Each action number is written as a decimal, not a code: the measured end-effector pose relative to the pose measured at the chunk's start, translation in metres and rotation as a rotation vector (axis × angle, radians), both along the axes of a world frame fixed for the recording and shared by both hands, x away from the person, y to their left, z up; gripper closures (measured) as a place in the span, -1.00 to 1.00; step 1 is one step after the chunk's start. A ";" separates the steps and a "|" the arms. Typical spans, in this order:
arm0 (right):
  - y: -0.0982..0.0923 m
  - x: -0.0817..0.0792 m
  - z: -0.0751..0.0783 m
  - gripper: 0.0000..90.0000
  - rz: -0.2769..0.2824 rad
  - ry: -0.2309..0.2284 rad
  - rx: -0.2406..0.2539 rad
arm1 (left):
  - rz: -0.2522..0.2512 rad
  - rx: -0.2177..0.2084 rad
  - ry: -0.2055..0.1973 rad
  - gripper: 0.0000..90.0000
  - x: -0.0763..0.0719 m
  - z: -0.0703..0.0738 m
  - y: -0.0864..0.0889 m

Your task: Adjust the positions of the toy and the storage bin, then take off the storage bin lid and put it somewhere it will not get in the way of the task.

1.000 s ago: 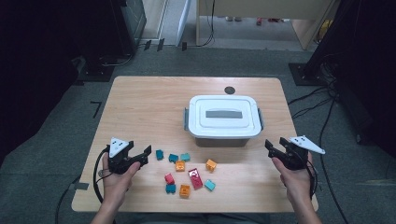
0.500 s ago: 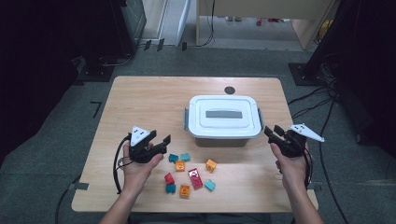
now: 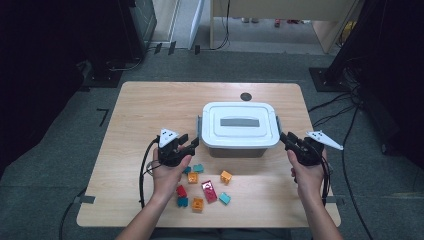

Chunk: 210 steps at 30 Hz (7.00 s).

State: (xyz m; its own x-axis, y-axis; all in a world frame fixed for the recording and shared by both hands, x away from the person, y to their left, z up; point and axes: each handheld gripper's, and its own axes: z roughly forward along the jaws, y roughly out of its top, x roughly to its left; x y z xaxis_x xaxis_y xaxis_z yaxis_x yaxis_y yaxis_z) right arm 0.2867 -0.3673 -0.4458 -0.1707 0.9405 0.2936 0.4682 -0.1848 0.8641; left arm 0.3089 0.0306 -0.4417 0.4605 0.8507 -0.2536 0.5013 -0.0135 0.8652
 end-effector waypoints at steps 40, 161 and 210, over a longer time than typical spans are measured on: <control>0.056 0.008 -0.005 0.84 0.089 0.128 0.308 | 0.037 -0.072 -0.027 0.68 0.001 0.008 0.067; 0.062 -0.022 0.031 -0.33 0.200 -0.081 -0.013 | 0.127 -0.034 -0.038 -0.61 -0.044 -0.028 0.152; 0.129 0.051 0.051 0.37 0.736 -0.065 -0.152 | -0.127 0.106 -0.136 -0.34 -0.070 -0.008 0.054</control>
State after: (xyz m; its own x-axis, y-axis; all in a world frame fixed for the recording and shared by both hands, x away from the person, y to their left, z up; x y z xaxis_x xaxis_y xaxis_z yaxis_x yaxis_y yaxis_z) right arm 0.3372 -0.2379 -0.3950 -0.7834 0.6060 0.1377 0.3720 0.2797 0.8851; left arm 0.2386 0.0849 -0.4498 0.5900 0.8020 -0.0937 0.3680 -0.1638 0.9153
